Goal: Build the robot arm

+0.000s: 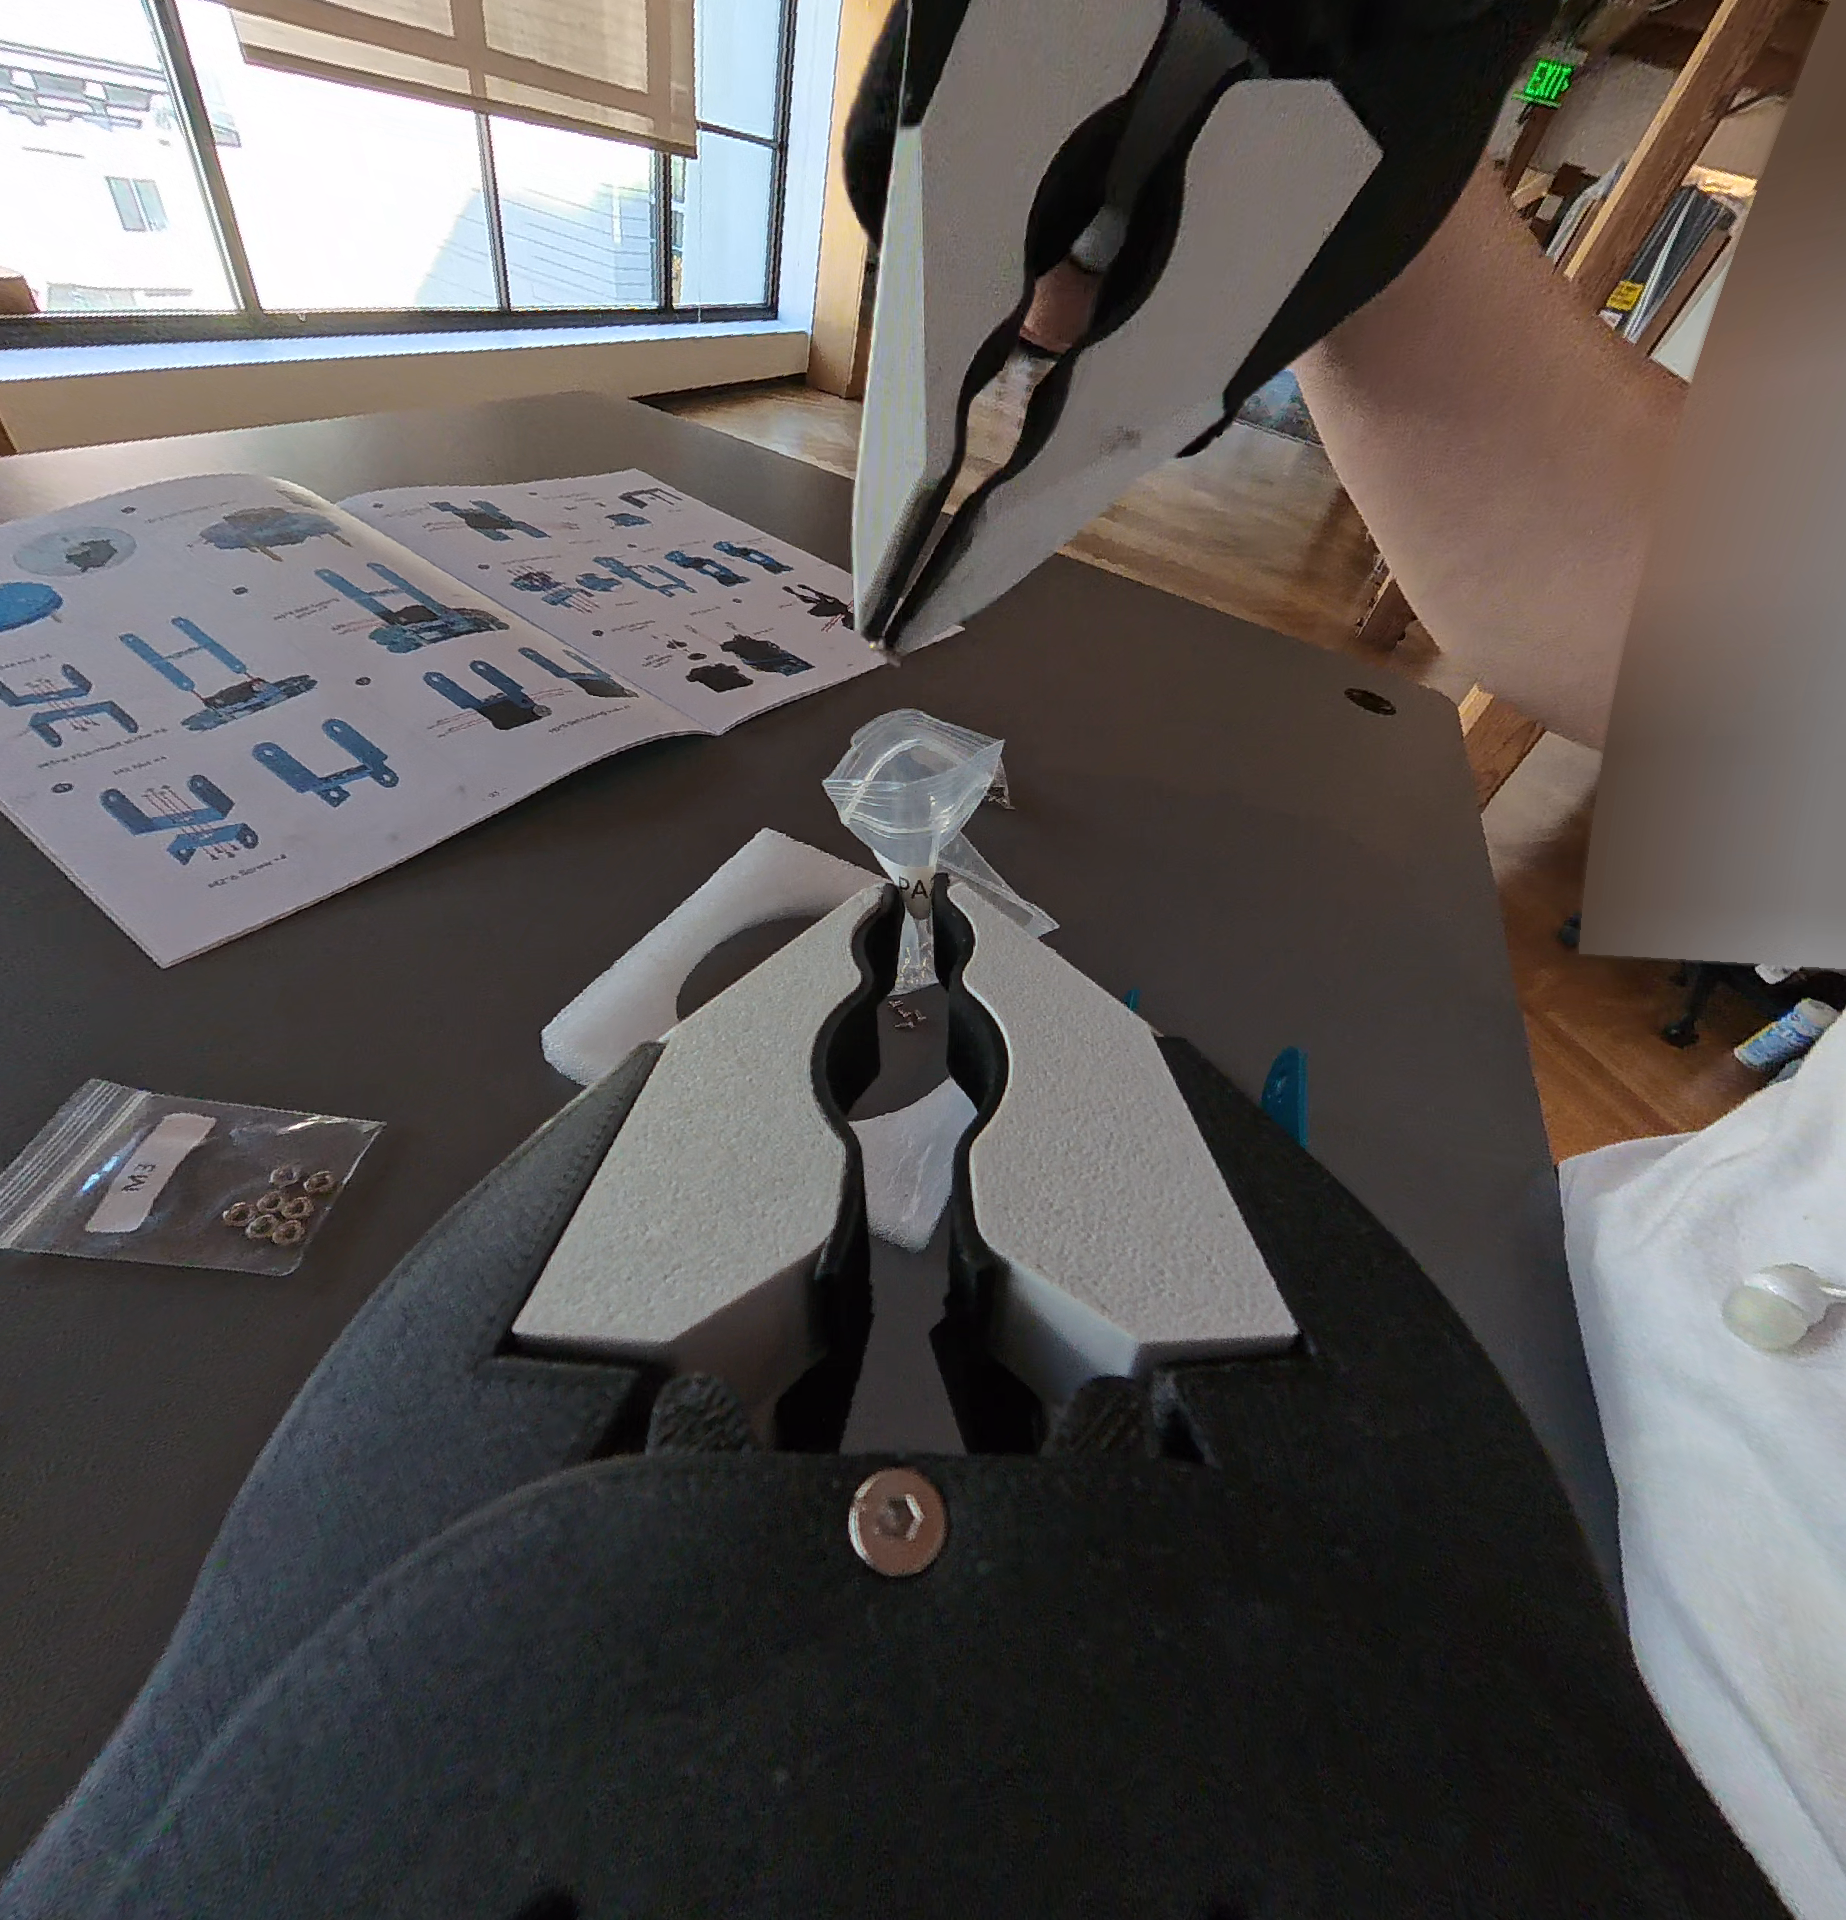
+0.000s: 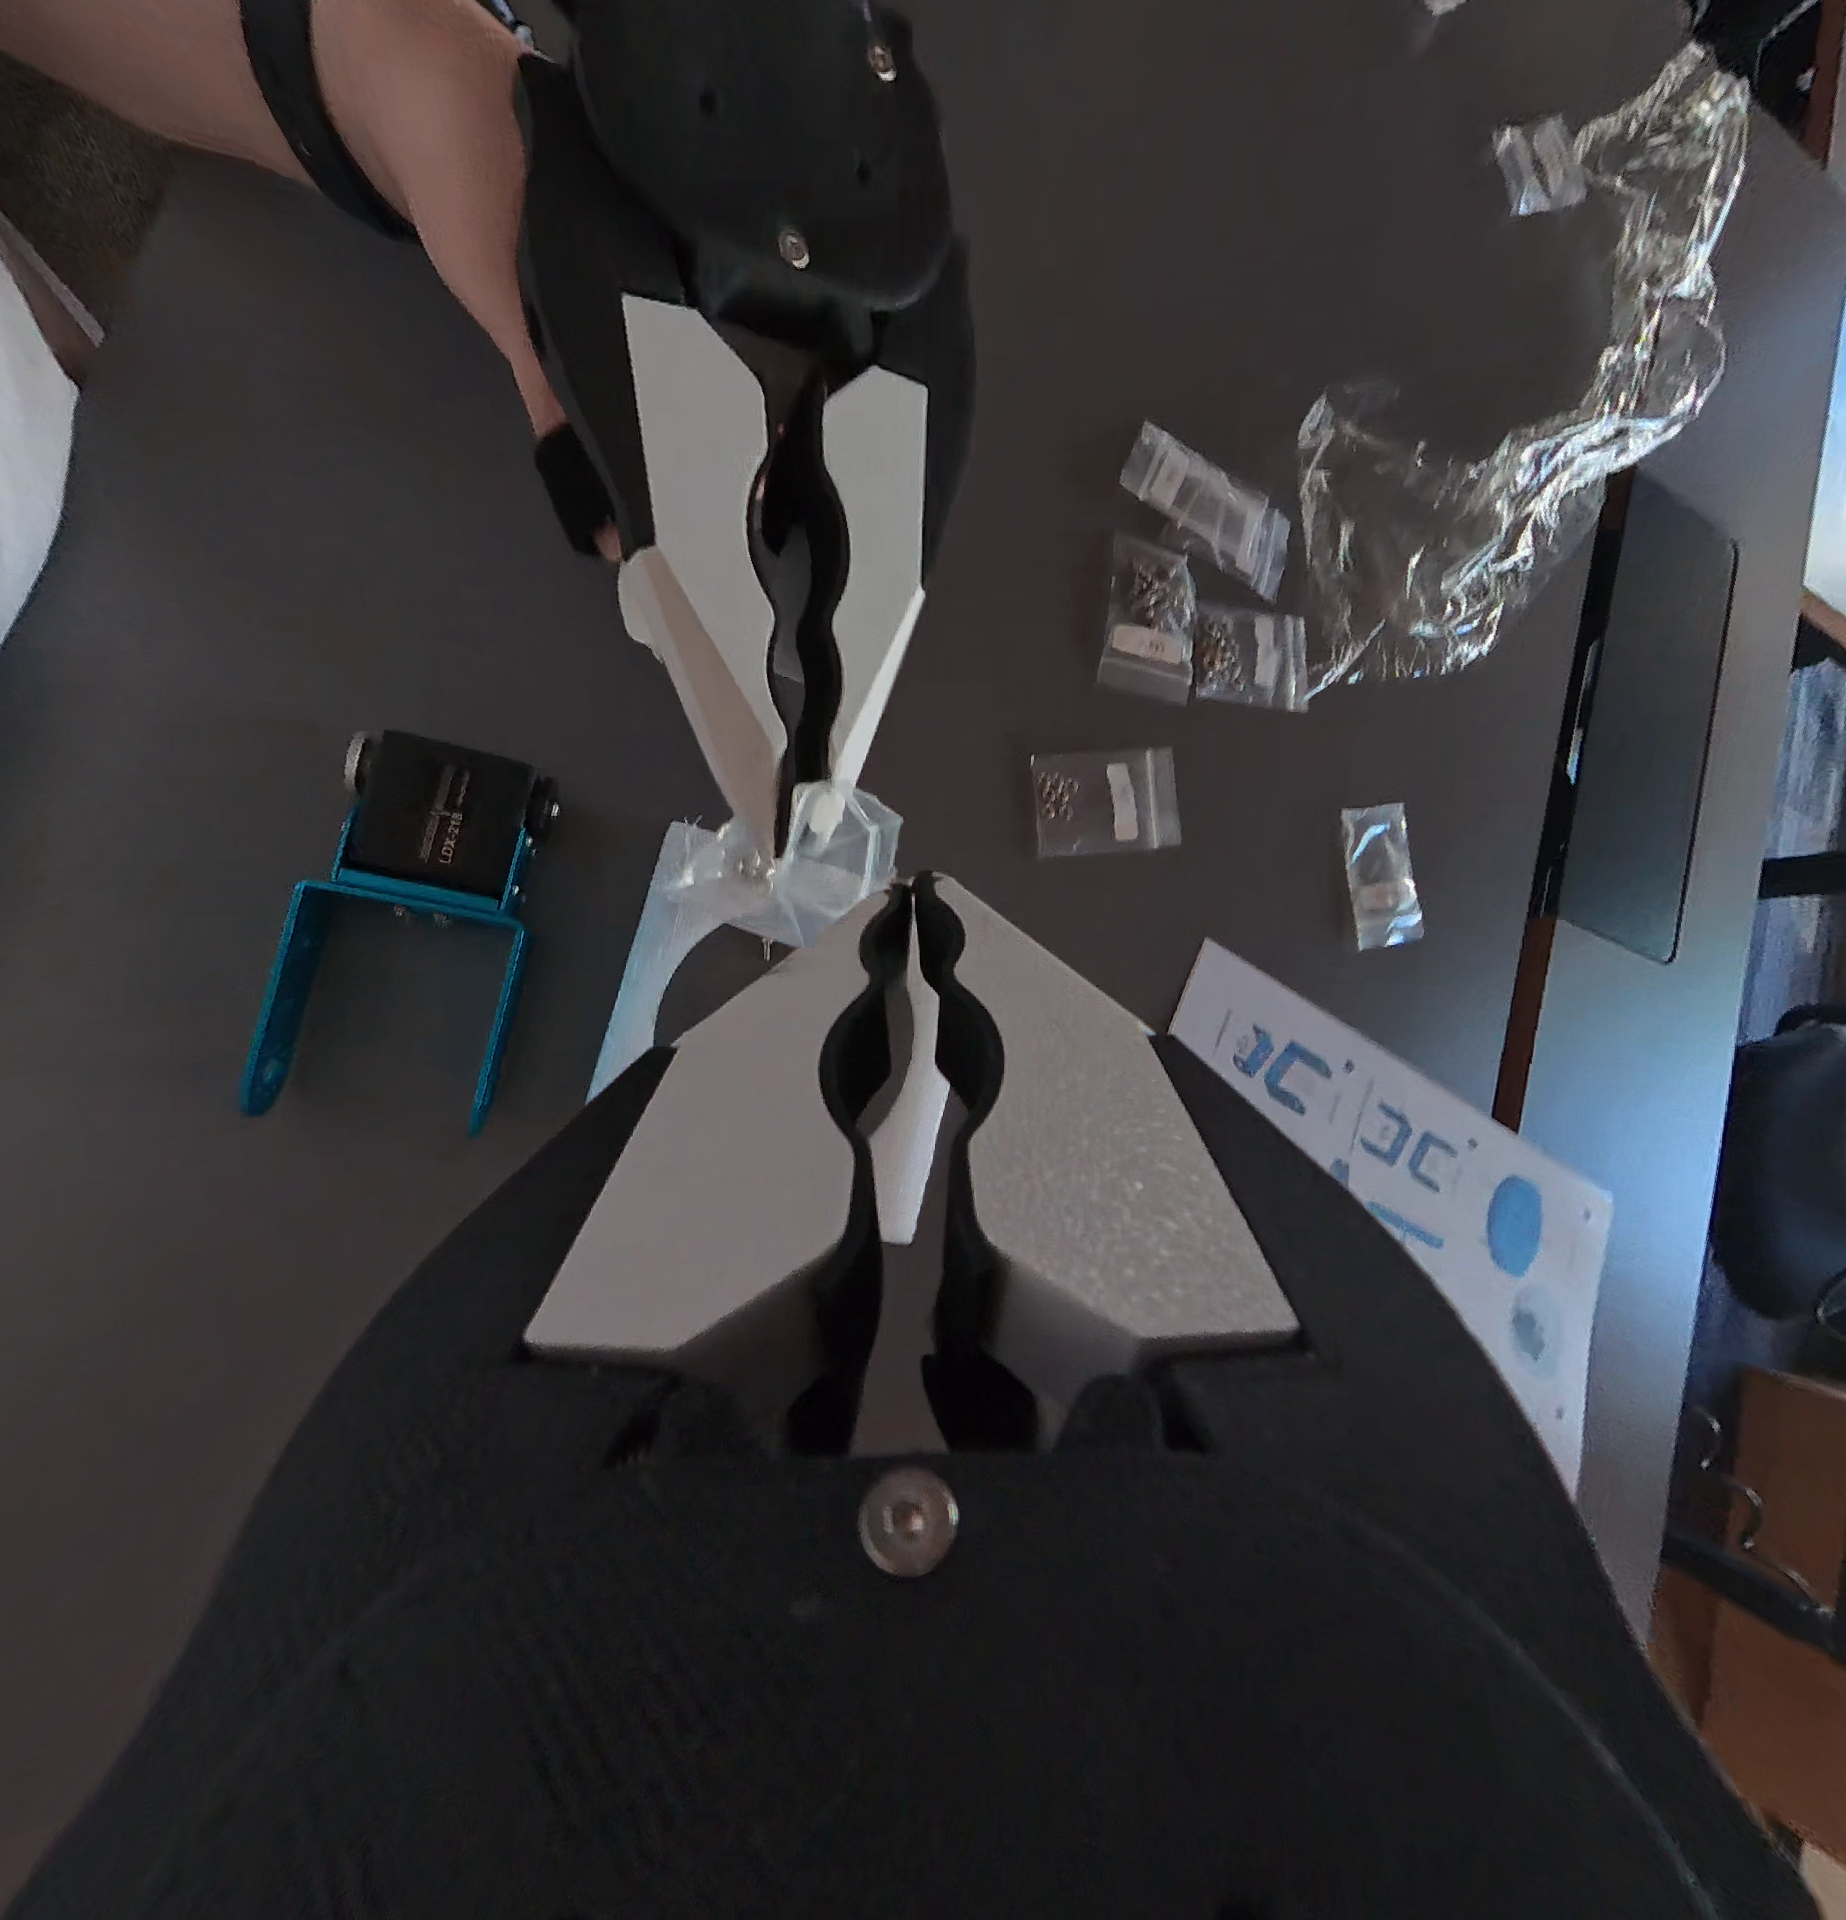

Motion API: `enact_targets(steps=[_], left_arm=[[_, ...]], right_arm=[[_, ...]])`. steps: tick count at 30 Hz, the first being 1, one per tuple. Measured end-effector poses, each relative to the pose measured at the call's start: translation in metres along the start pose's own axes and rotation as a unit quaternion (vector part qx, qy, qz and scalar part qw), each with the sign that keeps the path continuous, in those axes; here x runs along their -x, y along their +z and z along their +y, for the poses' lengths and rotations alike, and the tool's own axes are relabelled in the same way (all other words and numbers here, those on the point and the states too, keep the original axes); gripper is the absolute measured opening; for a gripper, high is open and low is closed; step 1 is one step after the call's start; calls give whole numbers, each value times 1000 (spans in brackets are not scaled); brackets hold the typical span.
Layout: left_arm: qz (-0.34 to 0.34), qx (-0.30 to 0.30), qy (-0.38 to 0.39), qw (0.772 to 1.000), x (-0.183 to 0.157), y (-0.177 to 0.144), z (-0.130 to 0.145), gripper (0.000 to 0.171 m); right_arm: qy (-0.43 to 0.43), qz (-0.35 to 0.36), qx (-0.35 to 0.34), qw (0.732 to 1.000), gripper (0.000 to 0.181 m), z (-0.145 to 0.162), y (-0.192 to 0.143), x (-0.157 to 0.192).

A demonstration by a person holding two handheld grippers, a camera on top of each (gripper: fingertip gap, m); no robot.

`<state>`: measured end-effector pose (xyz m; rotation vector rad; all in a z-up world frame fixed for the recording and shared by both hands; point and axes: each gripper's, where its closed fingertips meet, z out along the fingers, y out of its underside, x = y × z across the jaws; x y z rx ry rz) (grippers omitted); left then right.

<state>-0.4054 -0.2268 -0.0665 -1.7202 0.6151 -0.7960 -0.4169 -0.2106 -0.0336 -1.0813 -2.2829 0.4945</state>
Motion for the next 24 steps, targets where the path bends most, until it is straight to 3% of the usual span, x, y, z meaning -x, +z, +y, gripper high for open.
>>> enact_targets(steps=[8,15,17,21,24], left_arm=[[-2,-11,2,1000,0,-4,-4,4],[-1,-19,1,1000,-1,-4,-7,4],[-4,-20,2,1000,0,-5,-8,4],[-5,-25,7,1000,-2,-6,-10,4],[8,-30,4,1000,-6,-3,-11,4]], right_arm=[[-15,-23,-4,1000,2,-9,8,8],[0,-5,-31,1000,6,-15,-3,2],[31,25,-34,999,14,-8,-9,-4],[179,42,-193,964,36,-19,-17,10],[235,44,-224,945,50,-7,-1,21]])
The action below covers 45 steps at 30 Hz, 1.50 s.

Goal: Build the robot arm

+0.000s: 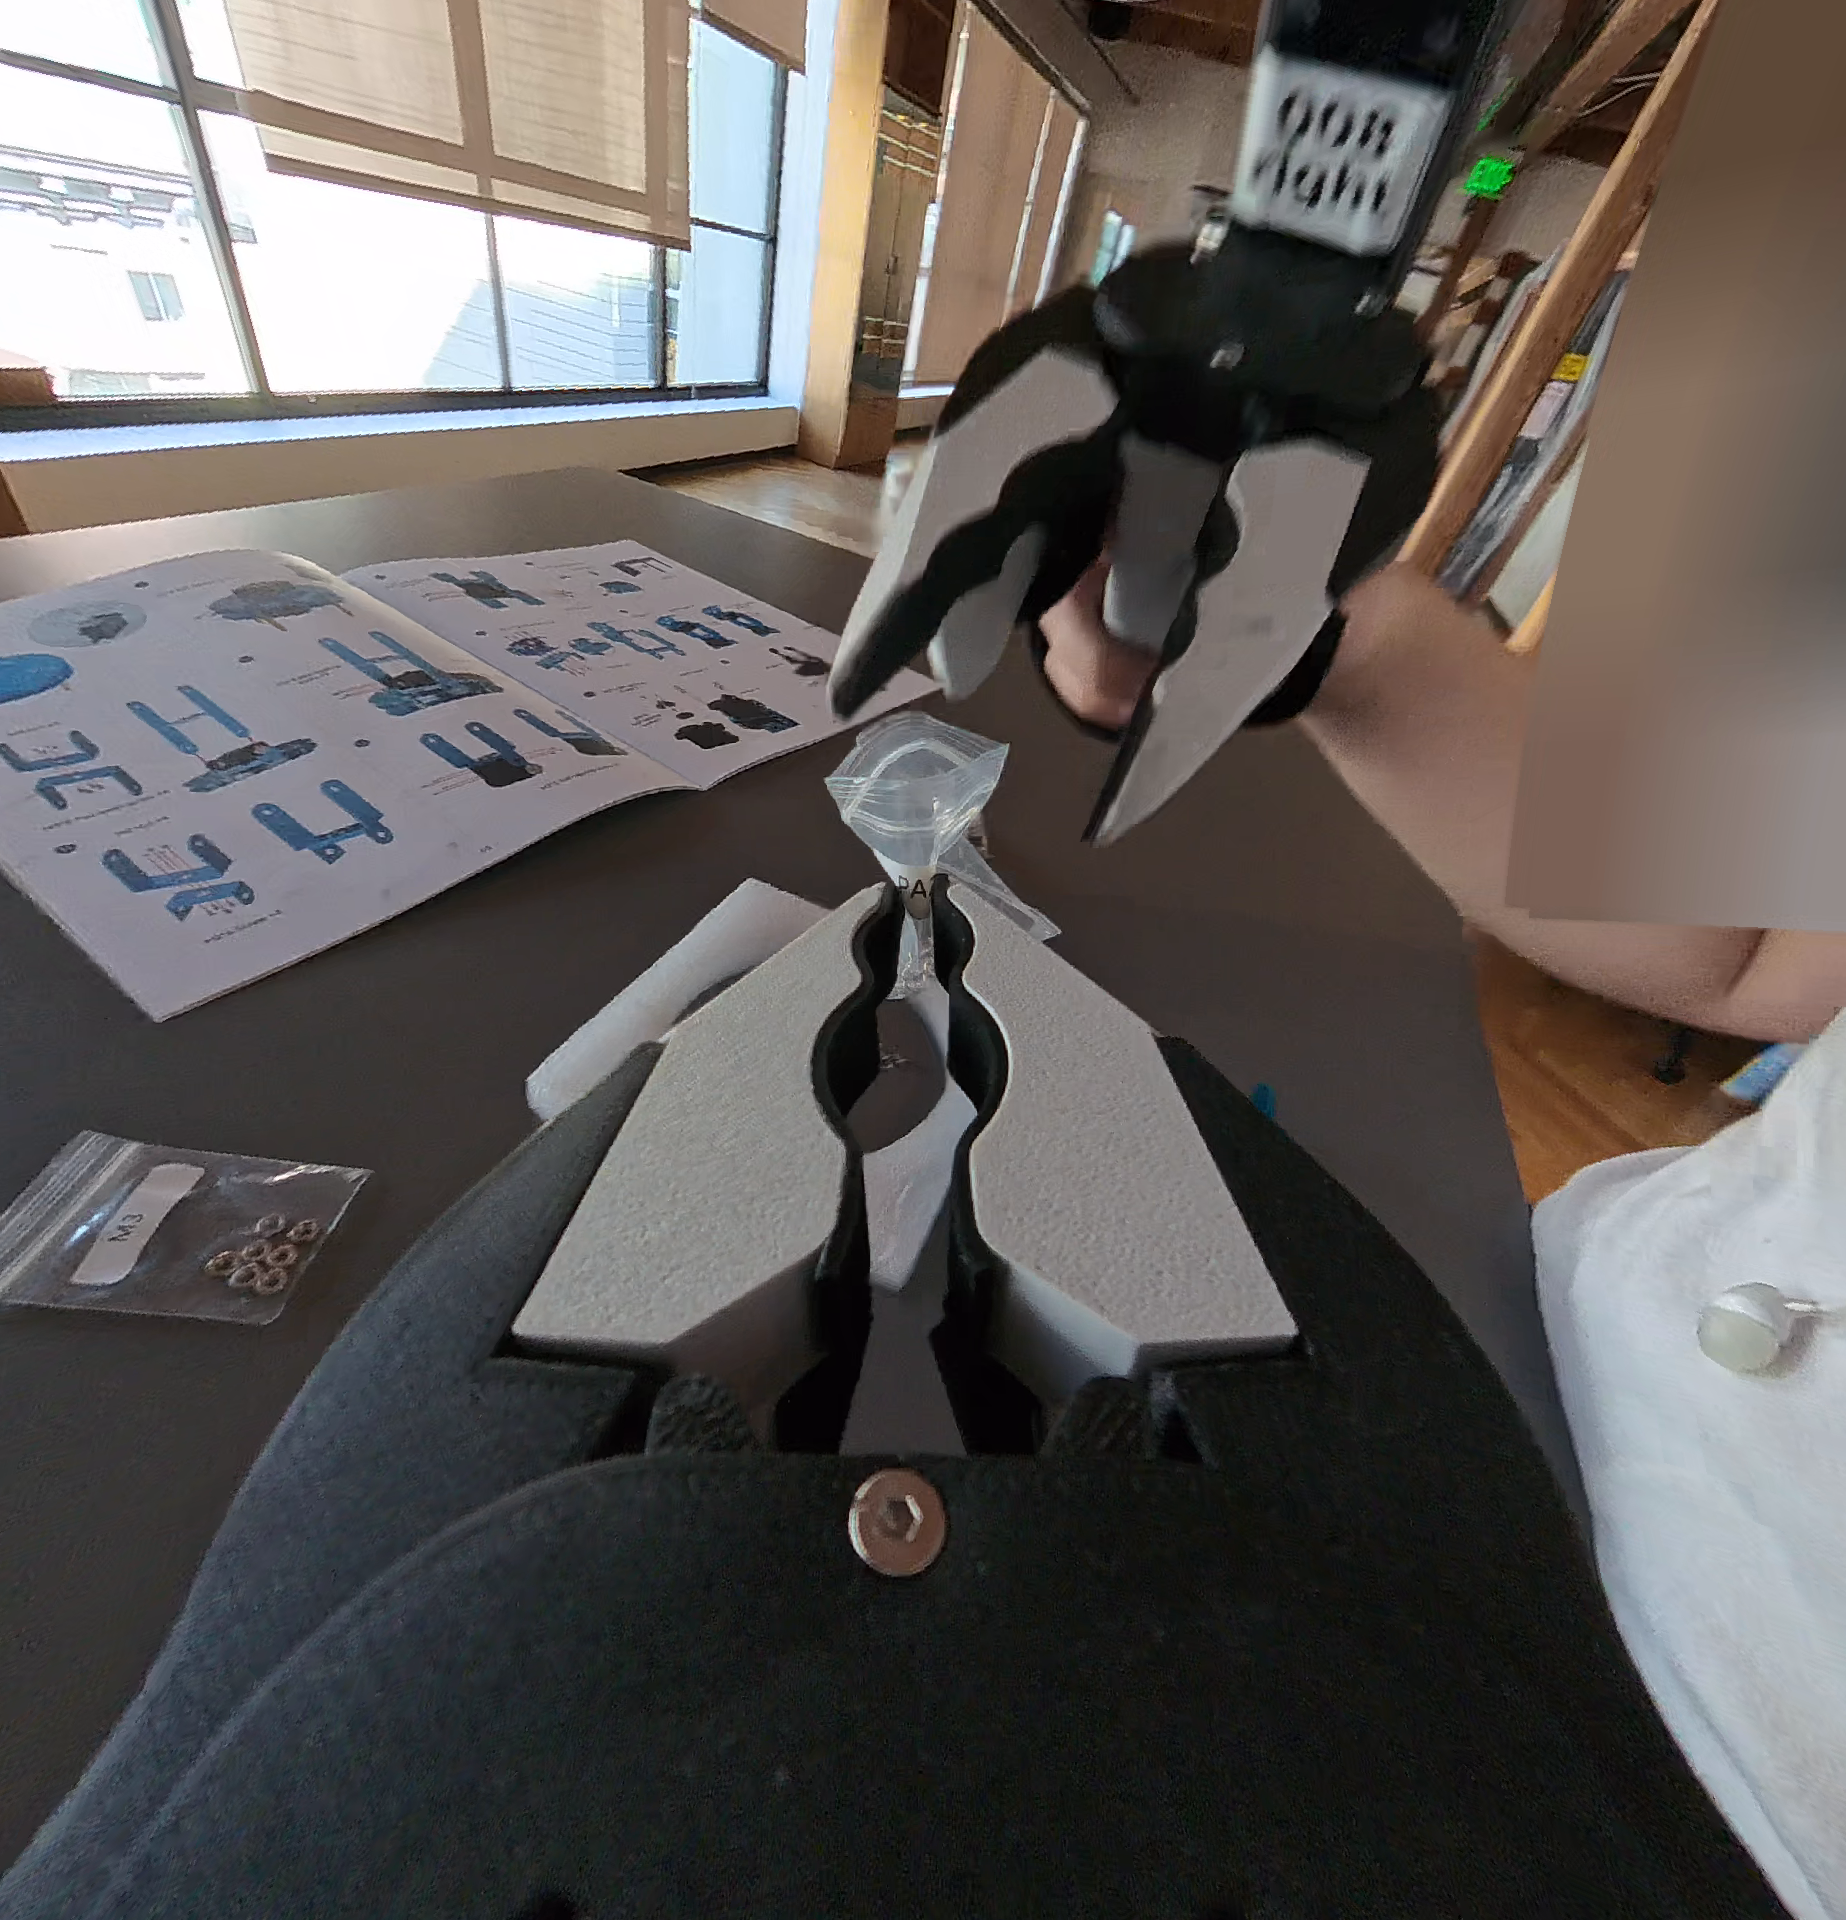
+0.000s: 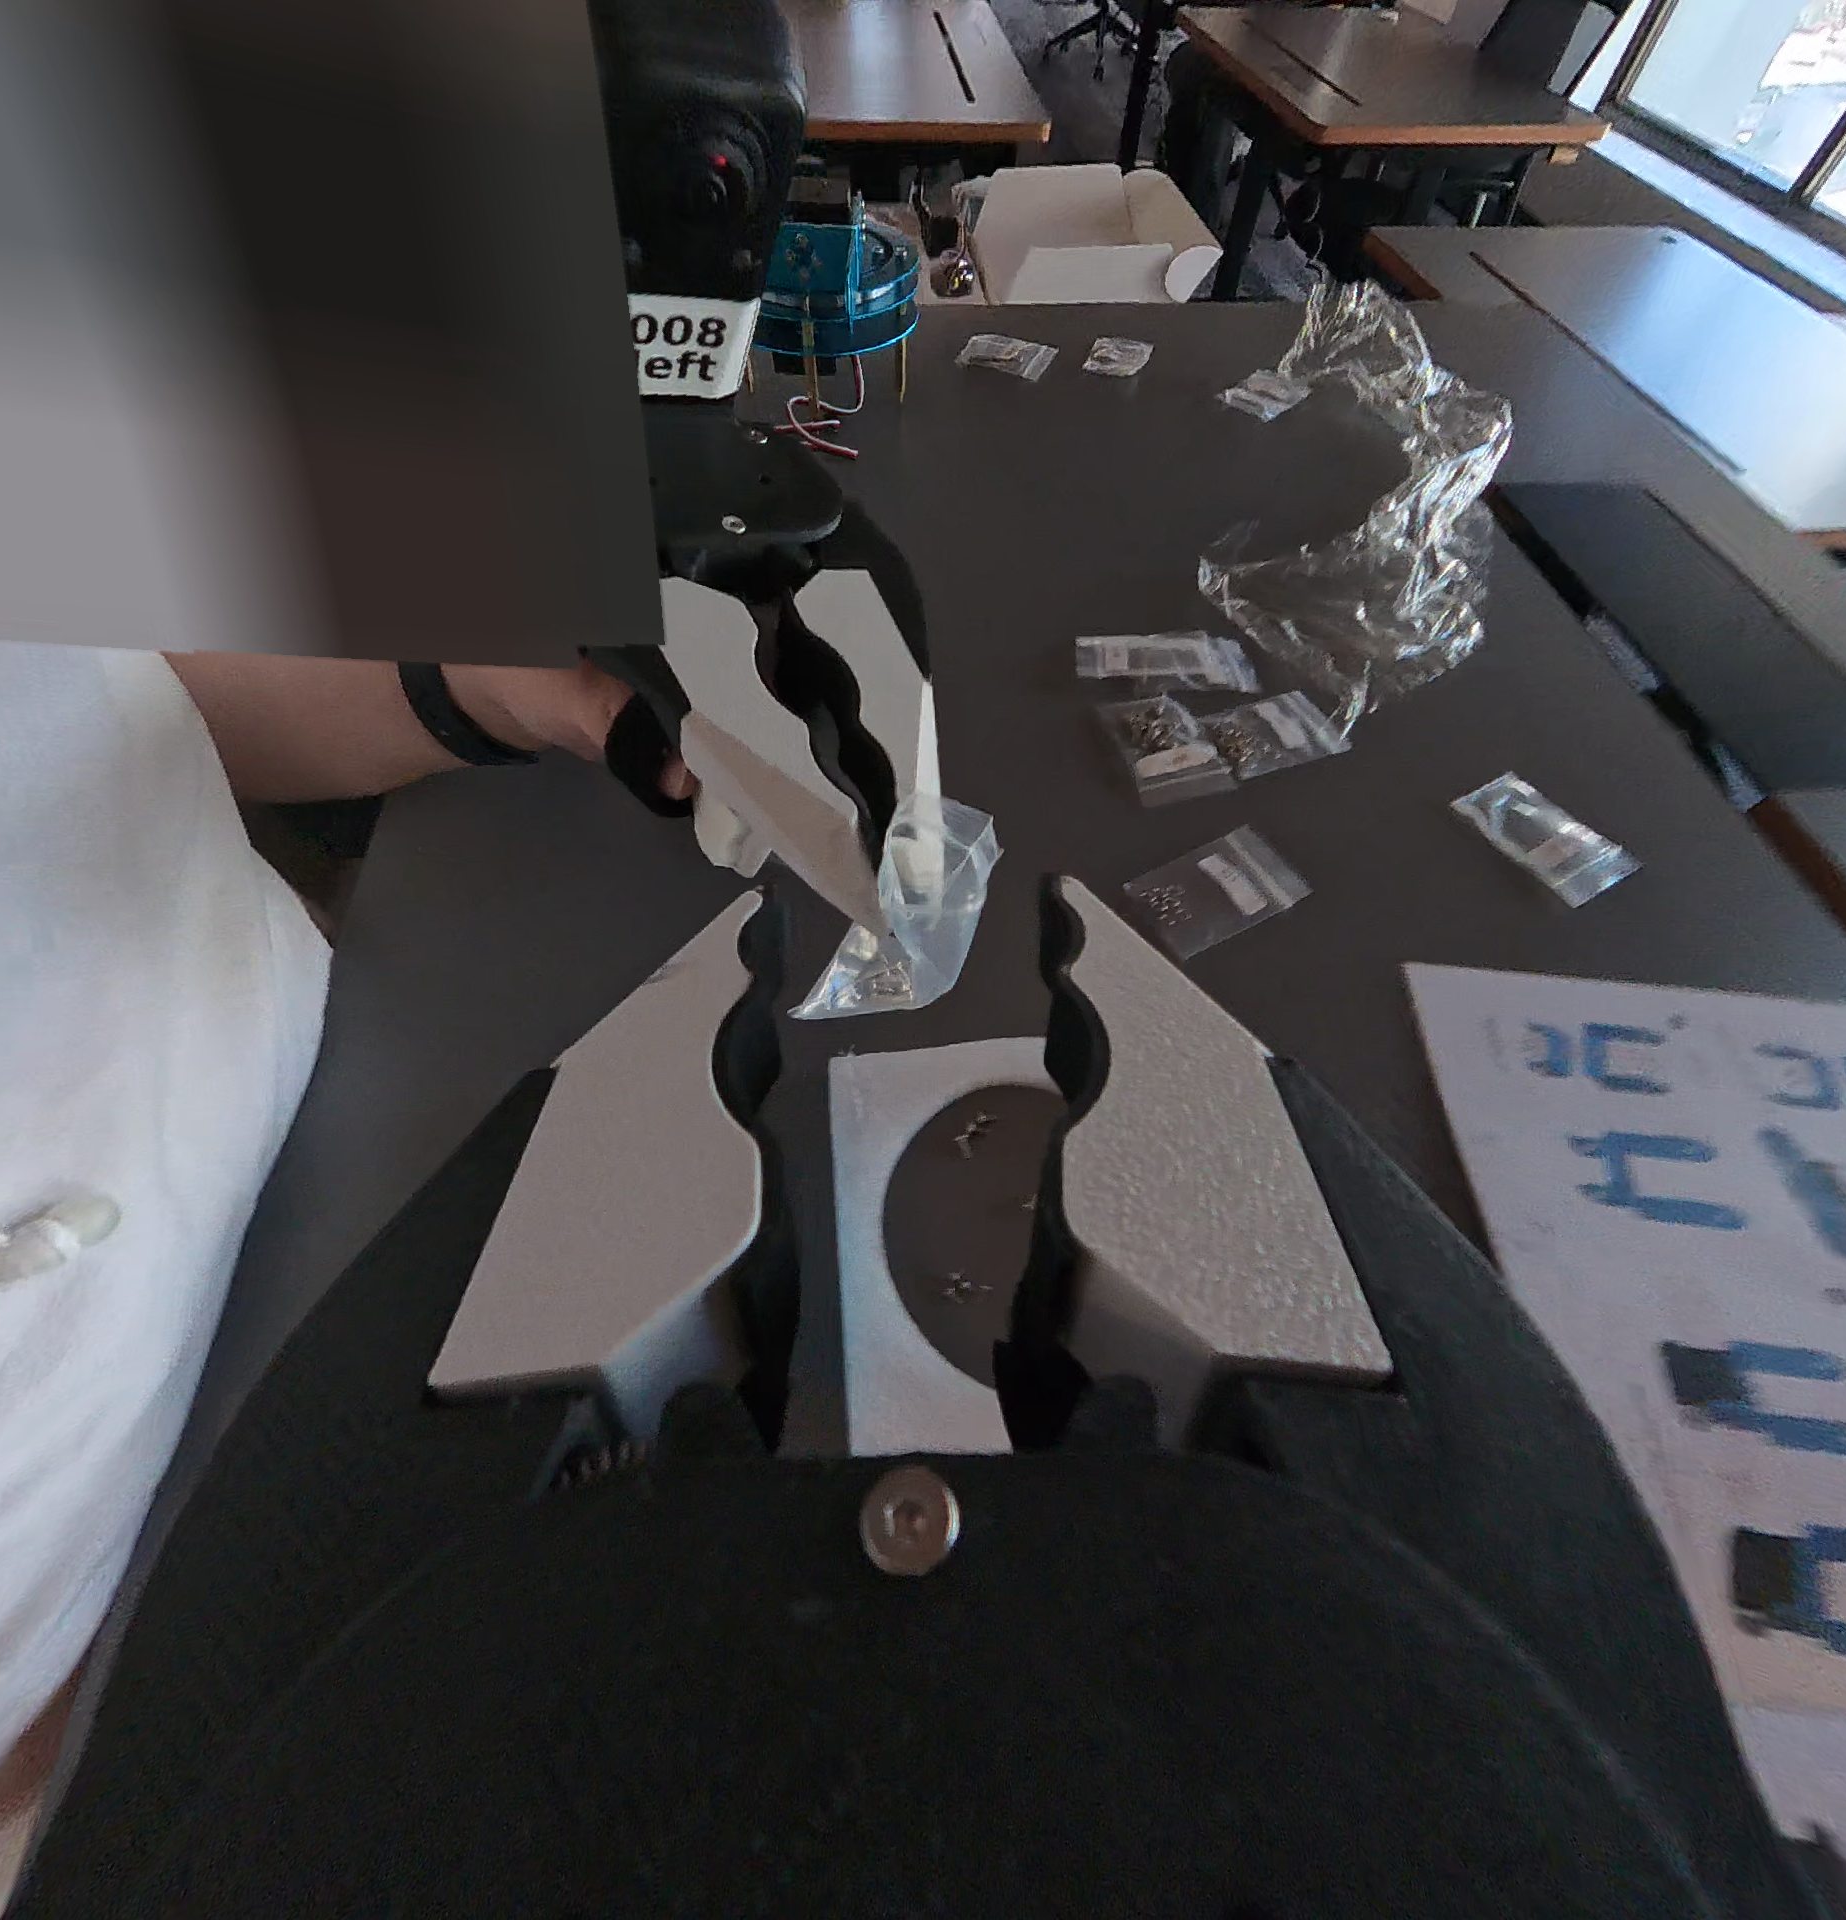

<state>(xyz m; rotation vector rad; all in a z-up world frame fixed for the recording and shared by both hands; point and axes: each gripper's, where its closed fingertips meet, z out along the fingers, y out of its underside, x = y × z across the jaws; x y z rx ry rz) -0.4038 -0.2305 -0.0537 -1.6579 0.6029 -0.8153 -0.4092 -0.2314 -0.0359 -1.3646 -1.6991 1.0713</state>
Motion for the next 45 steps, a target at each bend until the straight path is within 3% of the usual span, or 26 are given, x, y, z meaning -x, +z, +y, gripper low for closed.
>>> enact_targets(steps=[5,8,13,18,21,31,36,40,42,45], left_arm=[[48,2,8,999,-21,9,-3,7],[36,11,24,999,-24,13,-5,39],[-38,45,52,997,-12,-2,-3,38],[-96,44,18,994,-14,-12,0,37],[-119,41,3,992,-23,-6,0,35],[-181,54,1,982,-65,38,1,37],[-219,51,-9,974,-78,44,9,41],[-281,34,-13,959,-66,27,17,50],[-327,9,-9,945,-51,11,18,58],[-387,-34,-9,921,-26,-15,15,71]], right_arm=[[72,-38,-64,995,17,5,-10,12],[102,-19,-88,991,17,15,-37,5],[127,156,3,980,18,97,-113,-44],[140,186,77,969,19,167,-169,-55],[130,176,106,970,21,184,-178,-59],[50,89,128,987,32,191,-158,-55],[50,94,59,993,46,179,-188,-62],[78,164,-98,978,77,151,-236,-105],[76,228,-164,957,105,145,-265,-133],[55,306,-168,935,132,156,-286,-163]])
